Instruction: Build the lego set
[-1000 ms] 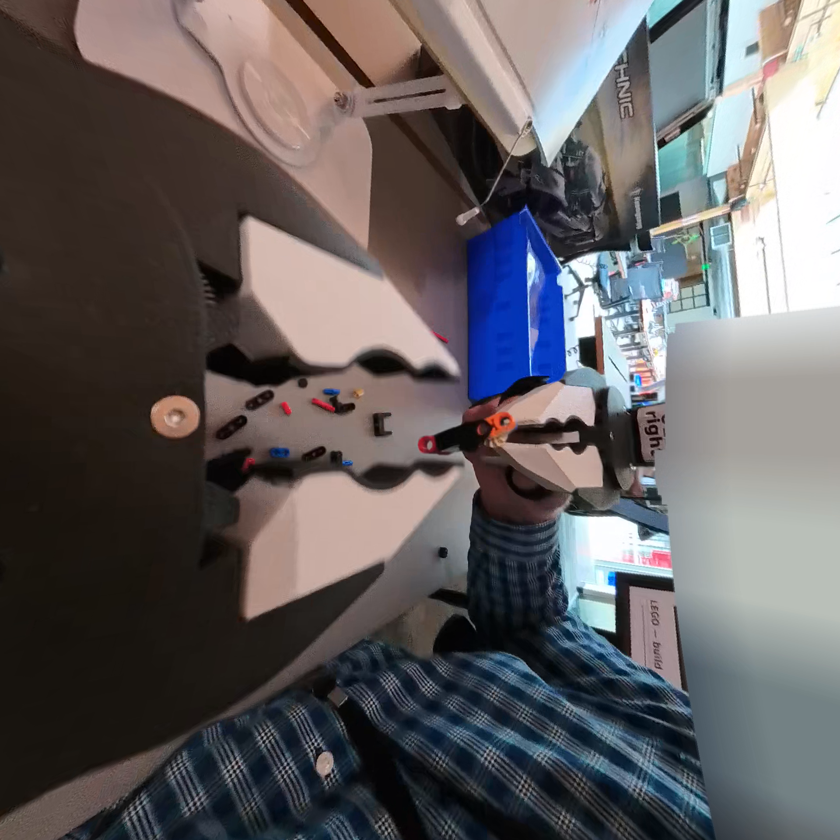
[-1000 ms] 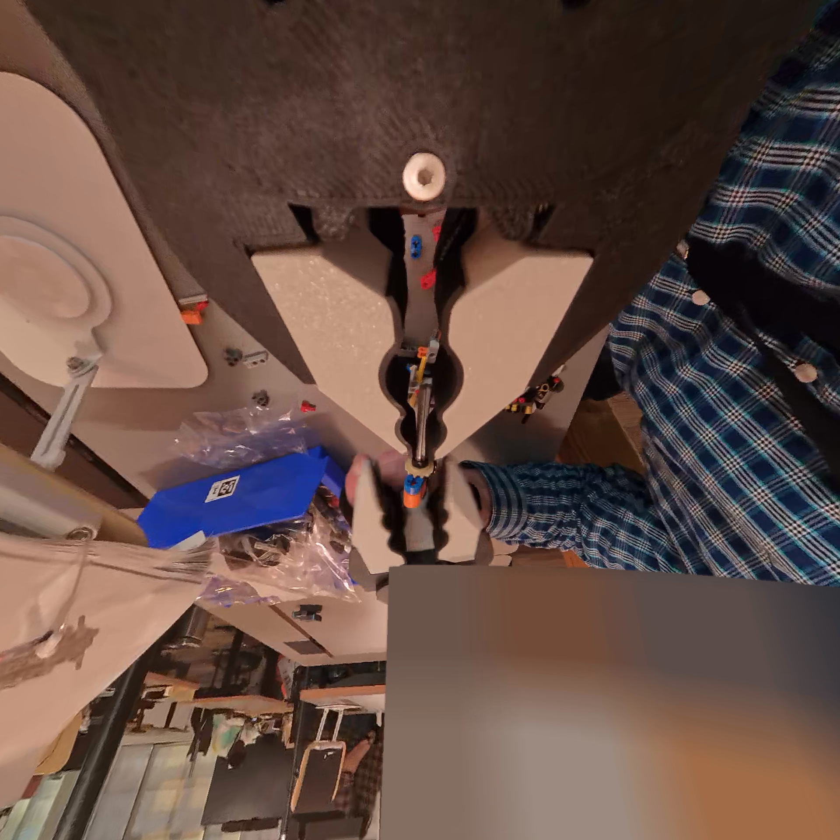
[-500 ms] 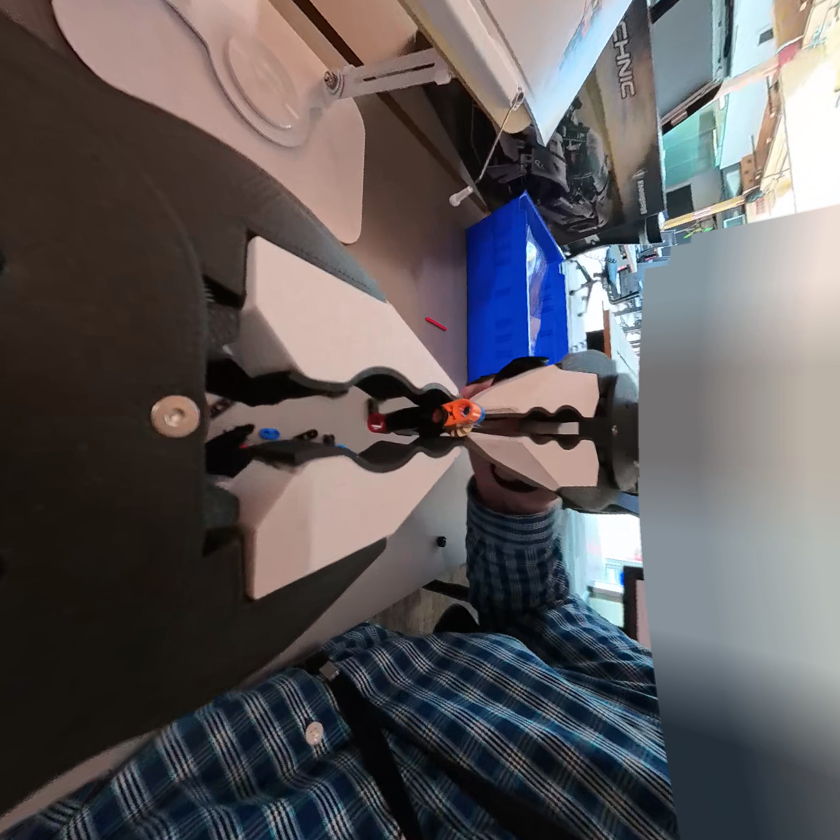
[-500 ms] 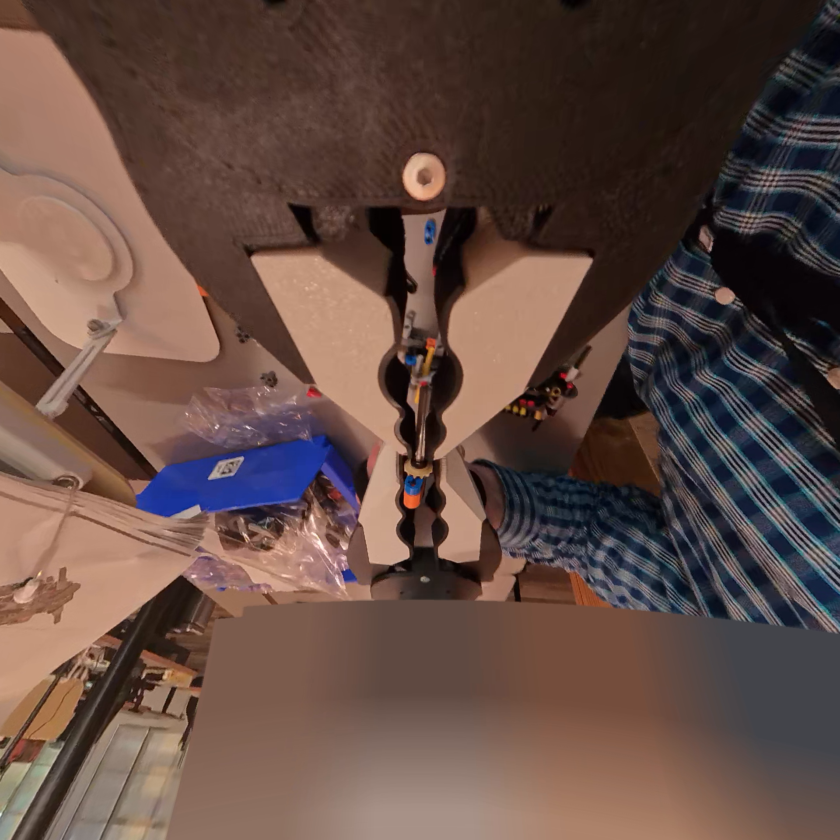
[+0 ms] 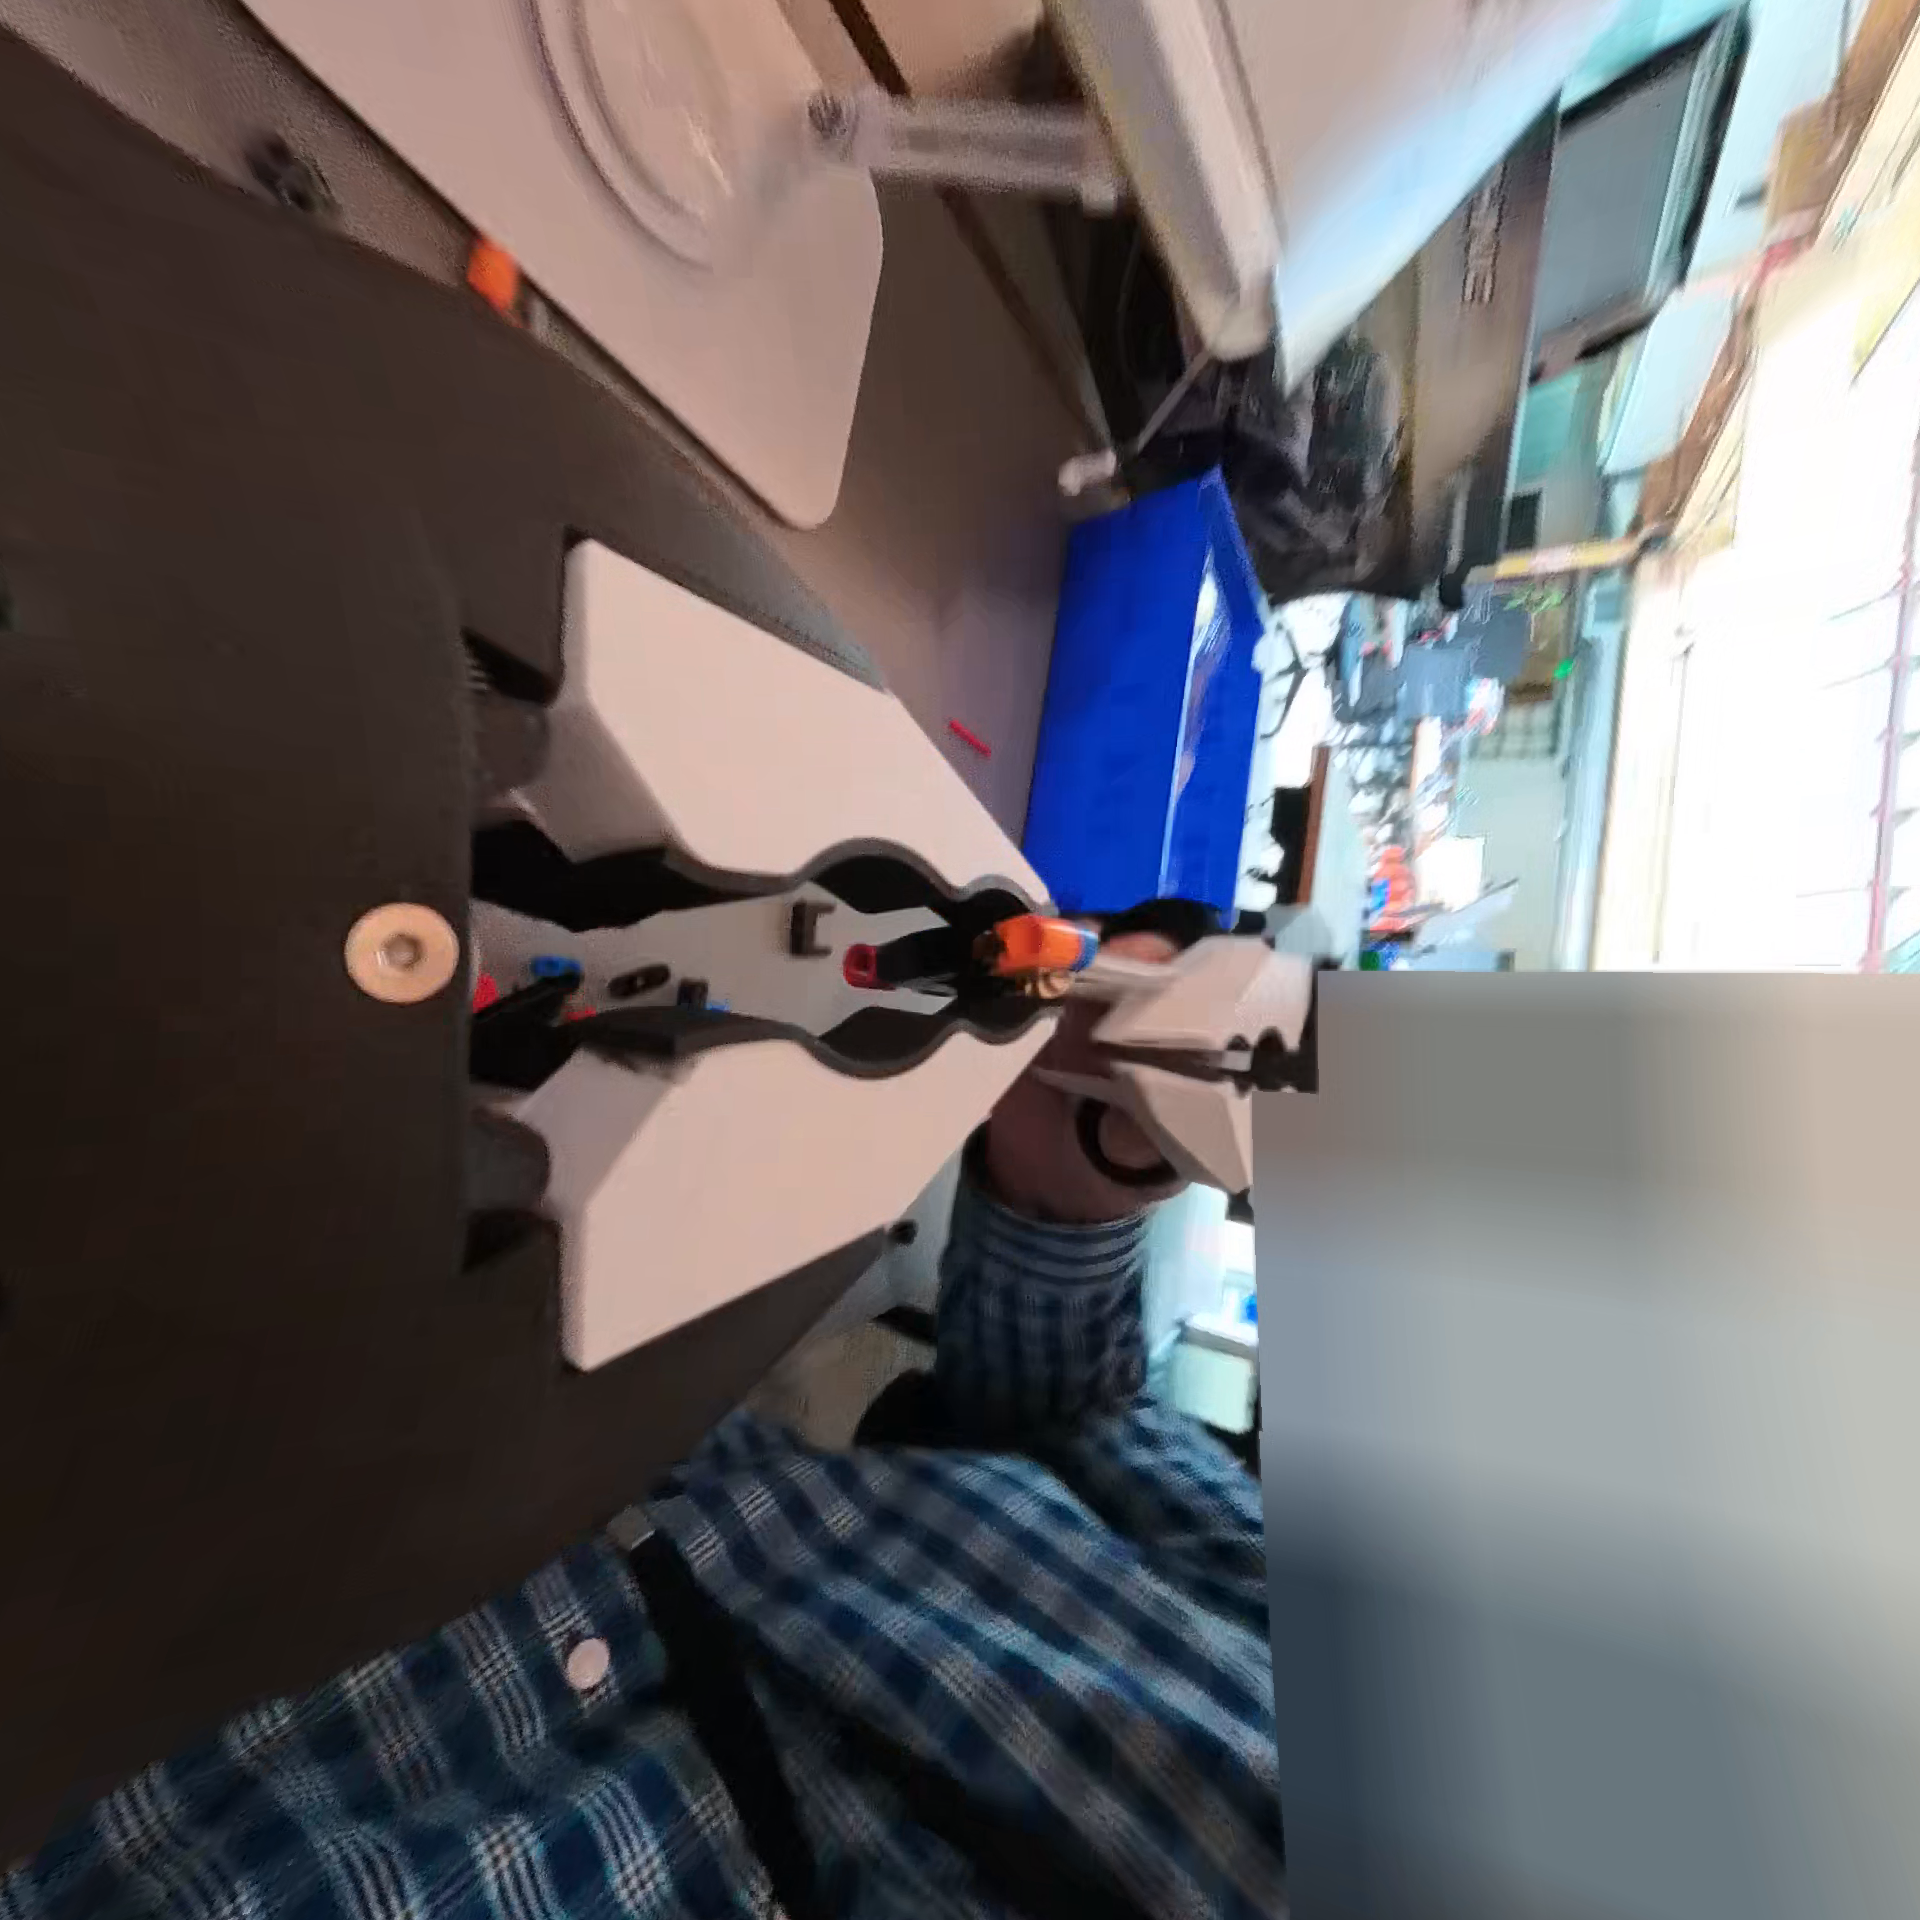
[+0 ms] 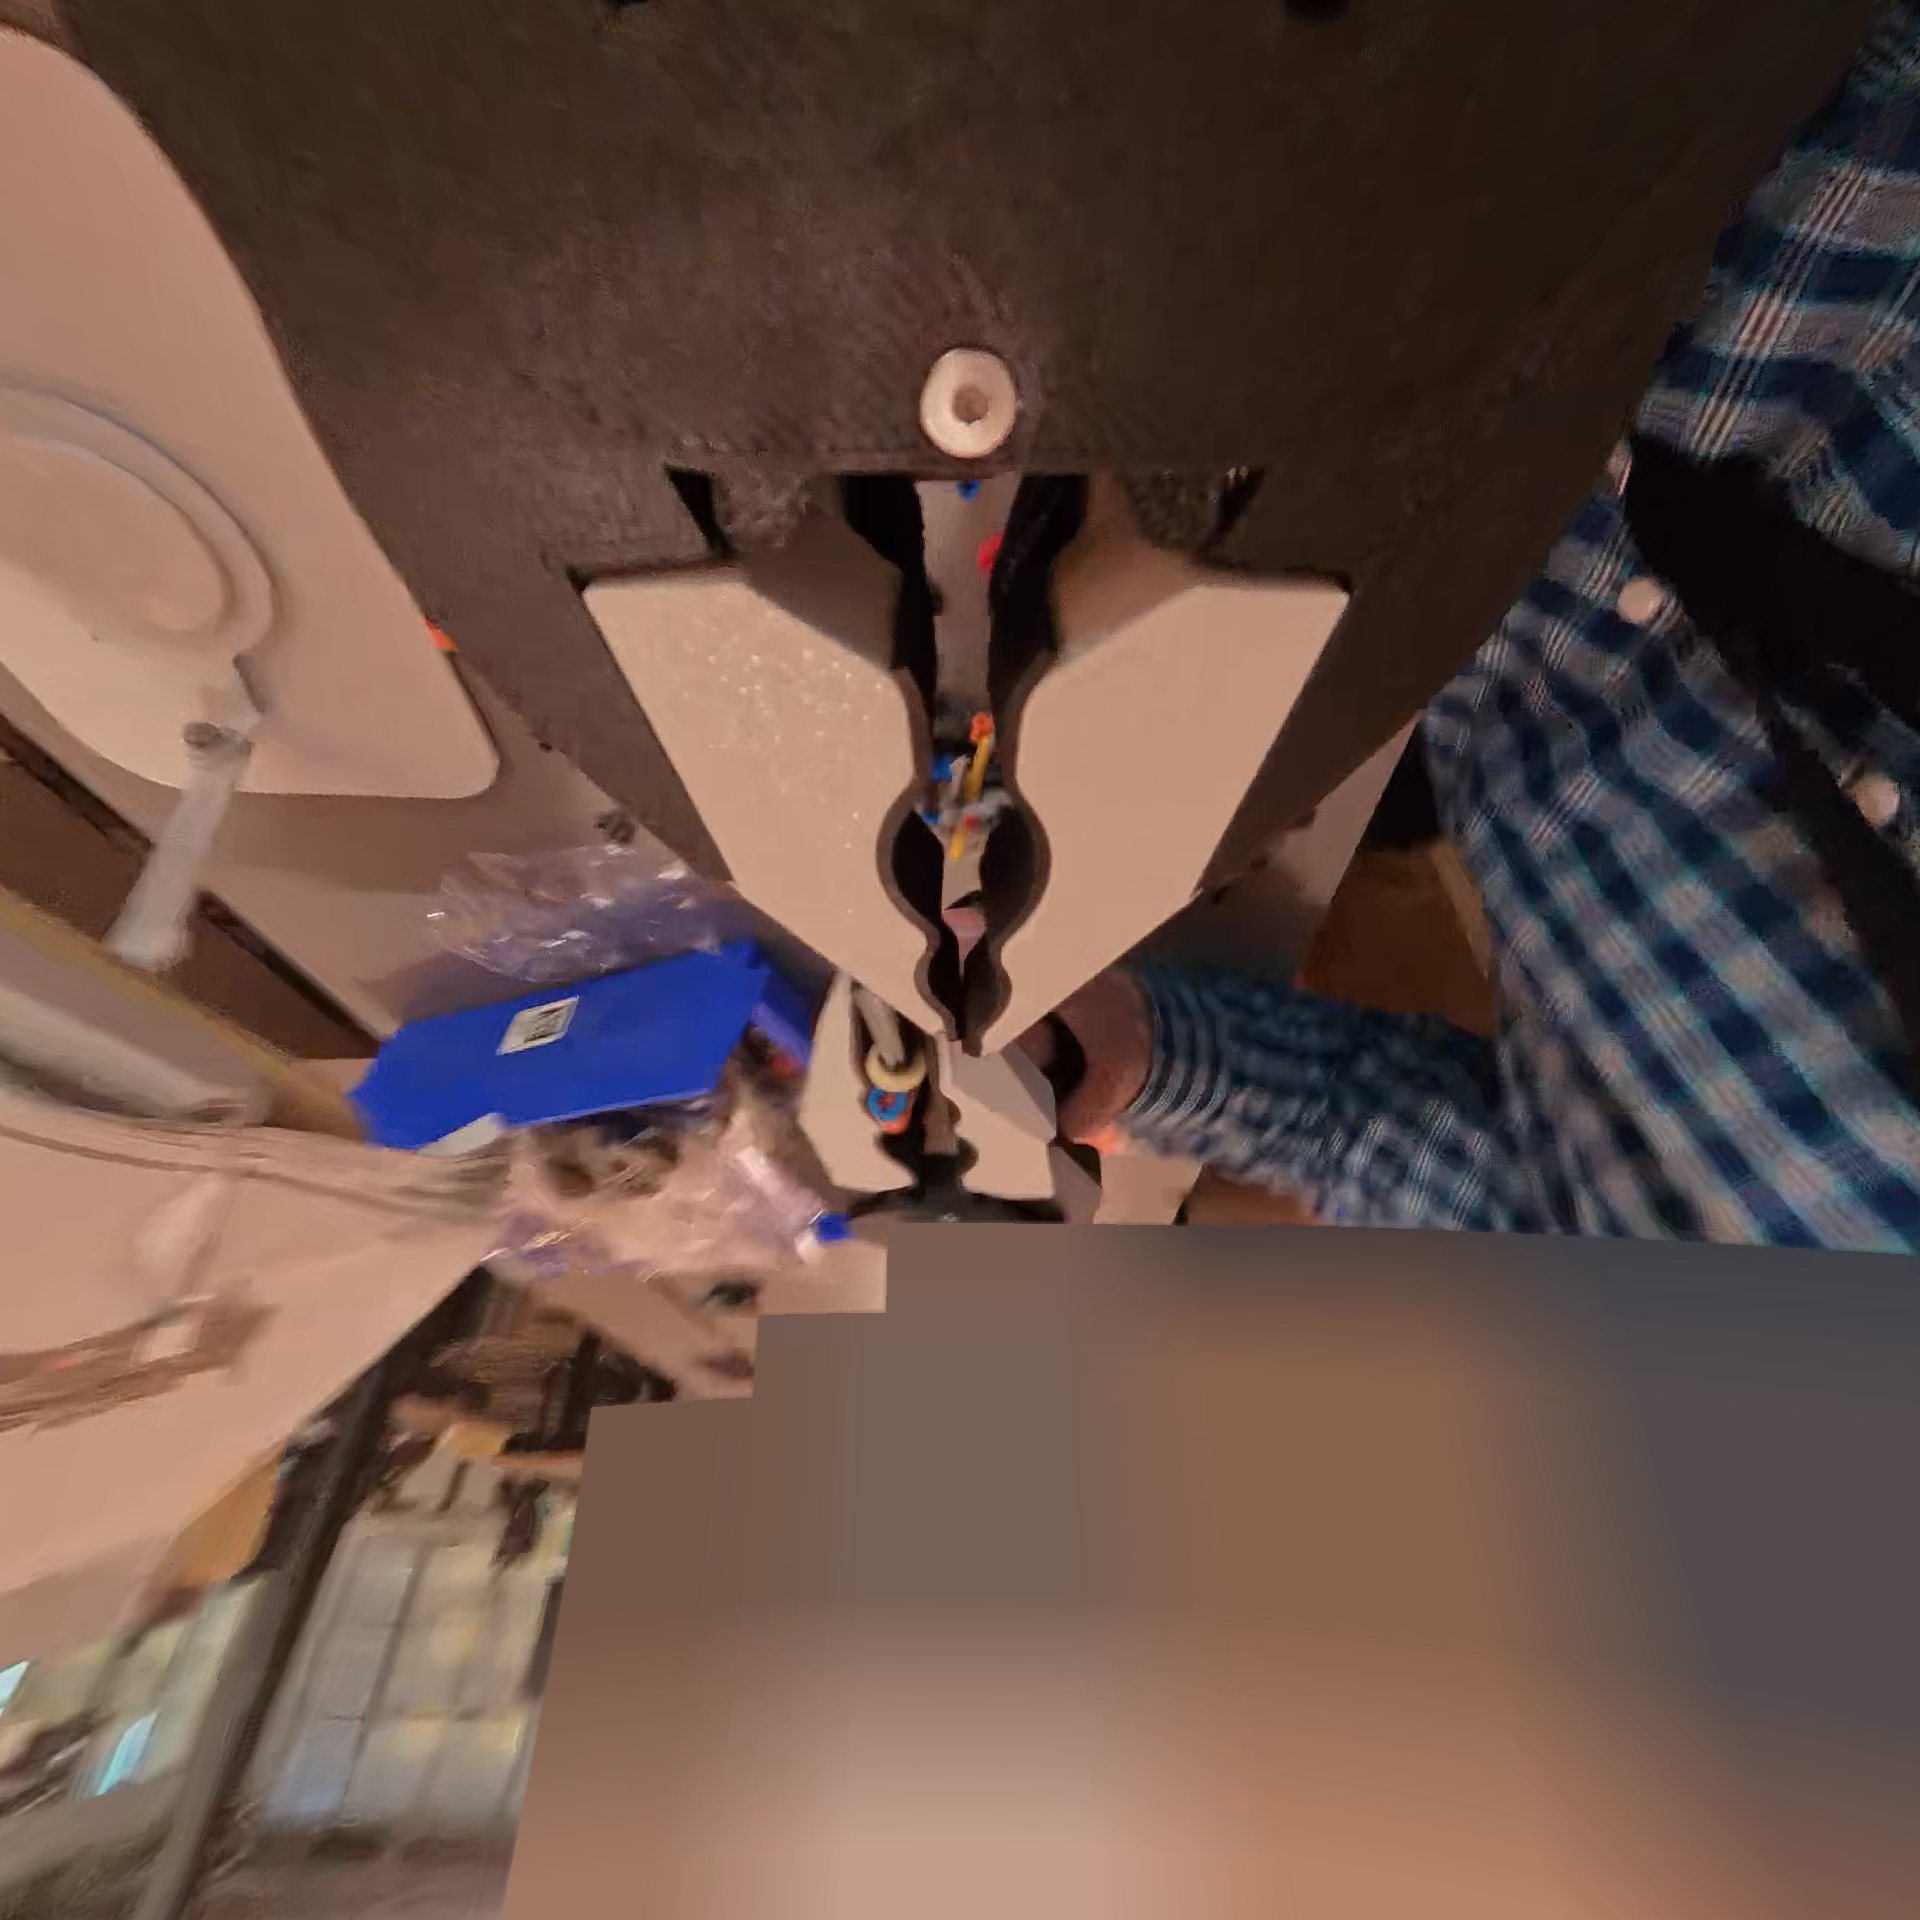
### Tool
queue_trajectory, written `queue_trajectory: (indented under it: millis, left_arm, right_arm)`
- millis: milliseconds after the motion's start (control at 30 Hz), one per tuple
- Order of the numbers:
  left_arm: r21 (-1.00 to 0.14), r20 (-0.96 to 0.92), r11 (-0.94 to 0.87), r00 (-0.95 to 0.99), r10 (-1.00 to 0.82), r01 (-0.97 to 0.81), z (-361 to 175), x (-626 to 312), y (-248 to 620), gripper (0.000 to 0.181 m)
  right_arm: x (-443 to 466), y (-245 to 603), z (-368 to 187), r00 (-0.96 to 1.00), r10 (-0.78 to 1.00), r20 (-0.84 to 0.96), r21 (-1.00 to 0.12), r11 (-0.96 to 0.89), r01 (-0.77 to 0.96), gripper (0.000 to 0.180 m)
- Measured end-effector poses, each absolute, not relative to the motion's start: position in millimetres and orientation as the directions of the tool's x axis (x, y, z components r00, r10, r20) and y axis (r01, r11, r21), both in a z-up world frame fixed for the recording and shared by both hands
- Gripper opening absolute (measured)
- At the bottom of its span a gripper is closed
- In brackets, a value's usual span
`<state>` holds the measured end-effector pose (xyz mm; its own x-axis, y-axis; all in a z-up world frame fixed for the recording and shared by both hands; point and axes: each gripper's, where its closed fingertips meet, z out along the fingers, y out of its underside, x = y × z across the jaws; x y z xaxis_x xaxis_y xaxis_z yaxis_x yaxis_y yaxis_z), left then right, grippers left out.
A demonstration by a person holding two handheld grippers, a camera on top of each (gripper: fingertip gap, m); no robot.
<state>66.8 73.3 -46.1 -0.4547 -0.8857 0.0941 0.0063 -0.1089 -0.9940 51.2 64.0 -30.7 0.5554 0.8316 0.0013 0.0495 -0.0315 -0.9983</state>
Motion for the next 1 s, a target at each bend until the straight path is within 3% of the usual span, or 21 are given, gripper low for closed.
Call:
queue_trajectory:
  millis: [100,267,433,533,633,800,1000]
  left_arm:
    - [-0.991,0.066,-0.106,-0.393,-0.917,0.08,-26.5,57.4,100.3,0.011]
    - [-0.997,-0.051,0.066,-0.327,-0.944,-0.035,-54.6,75.0,90.2,0.011]
    - [-0.989,-0.073,0.108,-0.306,-0.949,-0.102,-61.8,82.8,81.3,0.011]
    - [-0.985,-0.075,0.115,-0.285,-0.956,-0.13,-63.2,83.7,82.8,0.01]
    - [-0.98,-0.067,0.118,-0.292,-0.954,-0.162,-68.2,84.3,81.7,0.011]
    - [-0.986,-0.005,0.057,-0.317,-0.949,-0.157,-65.1,82.0,76.7,0.011]
    - [-0.976,0.216,-0.184,-0.379,-0.9,-0.121,-53.0,77.1,80.7,0.01]
  right_arm:
    - [74.1,68.5,-28.0,0.605,0.796,-0.031,-0.999,-0.051,0.016,0.0]
    - [76.7,75.6,-38.2,0.695,0.656,0.293,-0.92,-0.006,0.393,0.023]
    - [80.0,90.8,-61.8,0.56,0.51,0.653,-0.65,-0.004,0.76,0.017]
    - [79.8,93.9,-67.2,0.47,0.469,0.748,-0.534,0.003,0.846,0.001]
    - [83.0,95.7,-69.6,0.394,0.444,0.805,-0.434,-0.013,0.901,0.0]
    - [81.5,92.1,-73.2,0.437,0.488,0.756,-0.489,-0.023,0.872,0.0]
    - [73.3,88.7,-64.6,0.437,0.459,0.773,-0.496,0.009,0.868,0.001]
